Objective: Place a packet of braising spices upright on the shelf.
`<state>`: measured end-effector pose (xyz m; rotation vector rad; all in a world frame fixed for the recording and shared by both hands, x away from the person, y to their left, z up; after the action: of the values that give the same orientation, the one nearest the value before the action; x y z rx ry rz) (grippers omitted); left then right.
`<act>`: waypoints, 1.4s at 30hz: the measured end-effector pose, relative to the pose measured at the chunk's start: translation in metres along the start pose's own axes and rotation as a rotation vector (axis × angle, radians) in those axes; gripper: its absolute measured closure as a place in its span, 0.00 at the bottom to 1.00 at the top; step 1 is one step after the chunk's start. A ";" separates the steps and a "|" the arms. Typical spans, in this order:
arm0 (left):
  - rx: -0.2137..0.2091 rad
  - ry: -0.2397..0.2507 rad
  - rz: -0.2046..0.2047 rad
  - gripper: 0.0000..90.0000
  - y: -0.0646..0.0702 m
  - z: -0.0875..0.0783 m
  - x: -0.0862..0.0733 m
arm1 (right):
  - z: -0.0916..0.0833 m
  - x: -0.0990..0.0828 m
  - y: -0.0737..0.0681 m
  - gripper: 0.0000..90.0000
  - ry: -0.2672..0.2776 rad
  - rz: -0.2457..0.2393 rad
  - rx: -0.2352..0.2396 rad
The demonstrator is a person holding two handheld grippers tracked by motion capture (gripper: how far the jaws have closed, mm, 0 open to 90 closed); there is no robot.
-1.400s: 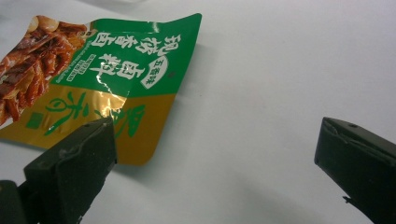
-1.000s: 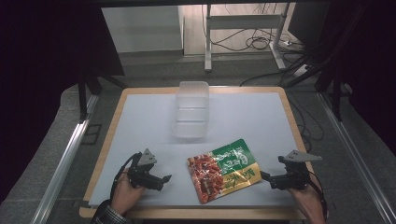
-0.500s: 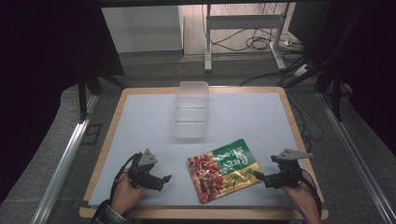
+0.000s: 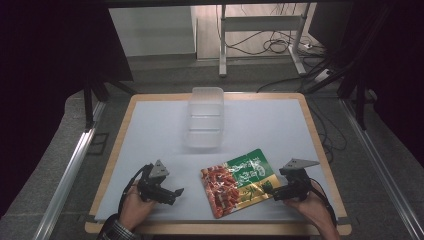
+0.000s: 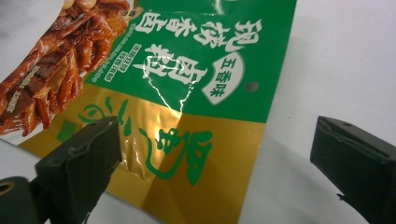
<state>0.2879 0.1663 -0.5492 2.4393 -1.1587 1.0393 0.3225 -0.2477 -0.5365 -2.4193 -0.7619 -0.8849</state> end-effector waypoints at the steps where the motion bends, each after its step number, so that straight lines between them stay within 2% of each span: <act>1: 0.000 -0.001 0.000 0.00 0.000 0.000 0.000 | 0.002 0.000 -0.001 0.05 -0.009 0.005 0.006; 2: 0.001 -0.001 0.001 0.00 0.000 0.000 0.000 | 0.004 0.001 -0.002 0.09 -0.019 -0.009 0.001; 6: 0.002 -0.002 -0.001 0.00 0.000 0.000 0.000 | 0.008 0.004 -0.003 0.14 -0.035 -0.003 0.013; 10: 0.002 -0.003 -0.001 0.00 0.001 0.001 0.000 | 0.009 0.007 -0.005 0.17 -0.036 -0.020 0.016; 17: 0.003 -0.008 0.005 0.00 0.001 0.001 0.000 | 0.016 0.015 -0.011 0.31 -0.041 -0.047 0.014; 21: 0.003 -0.009 0.009 0.00 0.001 0.001 0.000 | 0.021 0.024 -0.013 0.37 -0.064 0.000 0.032; 24: 0.003 -0.009 0.010 0.00 0.001 0.001 0.000 | 0.026 0.027 -0.013 0.38 -0.083 0.001 0.038; 27: 0.004 -0.009 0.009 0.00 0.001 0.001 0.000 | 0.028 0.033 -0.015 0.58 -0.078 -0.034 0.000; 30: 0.003 -0.008 0.009 0.00 0.001 0.001 0.000 | 0.028 0.038 -0.015 0.63 -0.062 -0.053 -0.042; 31: 0.008 -0.004 0.014 0.00 0.001 0.000 0.001 | 0.029 0.038 -0.015 0.67 -0.059 -0.063 -0.037; 32: 0.008 -0.004 0.014 0.00 0.001 0.000 0.001 | 0.029 0.038 -0.015 0.67 -0.059 -0.063 -0.037; 33: 0.009 0.006 0.014 0.00 0.002 -0.001 0.001 | 0.030 0.038 -0.014 0.78 -0.062 -0.076 -0.053; 35: 0.011 0.012 0.014 0.00 0.001 -0.001 0.002 | 0.029 0.039 -0.014 0.88 -0.061 -0.083 -0.064; 37: 0.013 0.017 0.014 0.00 0.001 -0.002 0.002 | 0.027 0.040 -0.015 0.93 -0.059 -0.073 -0.053; 42: 0.013 0.020 0.016 0.00 0.002 -0.002 0.002 | 0.028 0.040 -0.020 0.95 -0.065 -0.116 -0.082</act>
<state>0.2865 0.1651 -0.5462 2.4274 -1.1704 1.0772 0.3477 -0.2027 -0.5241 -2.5069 -0.9152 -0.9019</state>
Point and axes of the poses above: each handheld gripper's, and its own axes: z roughly forward along the jaws, x roughly out of its top, y roughly to its right, the point moved 3 cm from there along z, roughly forward along the jaws, and after that the axes turned 7 degrees about z, right-handed, at the moved point
